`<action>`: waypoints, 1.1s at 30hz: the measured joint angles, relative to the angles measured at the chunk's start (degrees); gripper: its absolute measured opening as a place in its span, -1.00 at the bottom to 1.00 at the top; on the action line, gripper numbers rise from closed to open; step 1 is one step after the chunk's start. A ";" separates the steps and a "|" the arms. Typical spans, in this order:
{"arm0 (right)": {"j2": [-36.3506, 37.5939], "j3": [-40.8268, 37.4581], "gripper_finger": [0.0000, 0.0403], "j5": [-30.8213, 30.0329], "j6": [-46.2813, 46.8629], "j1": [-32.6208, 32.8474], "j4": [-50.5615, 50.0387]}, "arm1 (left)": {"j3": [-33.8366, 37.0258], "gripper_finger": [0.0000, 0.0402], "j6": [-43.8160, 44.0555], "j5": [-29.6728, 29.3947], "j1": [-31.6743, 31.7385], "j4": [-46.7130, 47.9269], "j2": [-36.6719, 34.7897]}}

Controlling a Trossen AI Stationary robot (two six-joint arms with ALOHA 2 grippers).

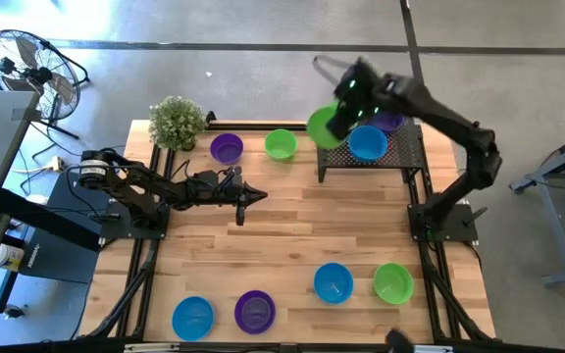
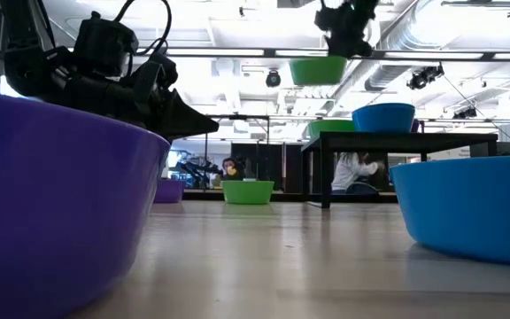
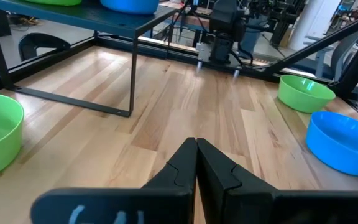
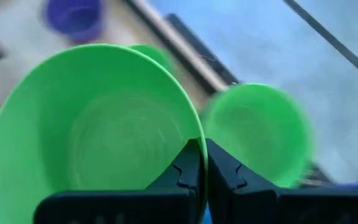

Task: Pick & Place Mini bowls
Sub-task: Stack the green bowl on the other green bowl on the shelf

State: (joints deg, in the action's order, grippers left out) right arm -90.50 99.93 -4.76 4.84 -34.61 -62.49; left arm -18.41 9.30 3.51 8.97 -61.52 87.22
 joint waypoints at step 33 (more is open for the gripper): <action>-10.01 -0.14 -0.97 11.70 -7.87 -21.27 3.09 | -0.04 -0.99 -0.04 -0.04 0.00 0.15 0.00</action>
State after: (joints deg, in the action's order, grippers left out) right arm -100.51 99.79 6.93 -3.03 -55.88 -59.40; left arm -18.46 9.26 3.46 8.97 -61.36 87.22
